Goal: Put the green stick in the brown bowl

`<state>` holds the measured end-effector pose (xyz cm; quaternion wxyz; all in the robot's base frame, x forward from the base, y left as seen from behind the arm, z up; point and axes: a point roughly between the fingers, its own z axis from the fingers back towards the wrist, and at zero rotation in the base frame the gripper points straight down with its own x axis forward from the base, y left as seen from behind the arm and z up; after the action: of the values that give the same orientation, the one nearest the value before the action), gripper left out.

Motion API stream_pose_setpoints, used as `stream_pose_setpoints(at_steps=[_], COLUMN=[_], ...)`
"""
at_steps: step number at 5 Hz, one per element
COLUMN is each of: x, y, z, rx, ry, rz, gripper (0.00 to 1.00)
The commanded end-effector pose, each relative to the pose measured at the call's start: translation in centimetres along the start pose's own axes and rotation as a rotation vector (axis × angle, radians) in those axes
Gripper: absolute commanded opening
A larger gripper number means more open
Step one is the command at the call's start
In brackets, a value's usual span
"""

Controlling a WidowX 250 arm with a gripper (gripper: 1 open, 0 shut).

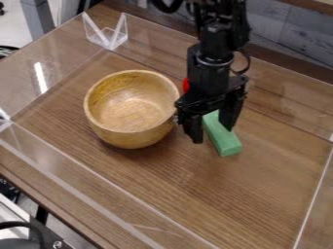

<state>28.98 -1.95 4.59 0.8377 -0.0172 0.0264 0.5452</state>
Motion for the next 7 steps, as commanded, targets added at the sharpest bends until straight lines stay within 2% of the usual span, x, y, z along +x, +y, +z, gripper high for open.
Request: stream_pose_setpoints(at_steps=[1, 2, 4, 6, 7], x=[0.5, 0.8, -0.6, 0.7, 0.3], y=[-1.8, -2.6, -3.1, -3.3, -3.4], z=[-0.1, -1.0, -2.3, -2.4, -2.7], rx=[-0.051, -0.055, -0.062, -0.074, -0.078], ry=[-0.013, -0.011, -0.008, -0.008, -0.011], rz=[0.008, 0.010, -0.073, -0.182, -0.249], gripper=[1.00, 0.00, 0.00, 0.00, 0.00])
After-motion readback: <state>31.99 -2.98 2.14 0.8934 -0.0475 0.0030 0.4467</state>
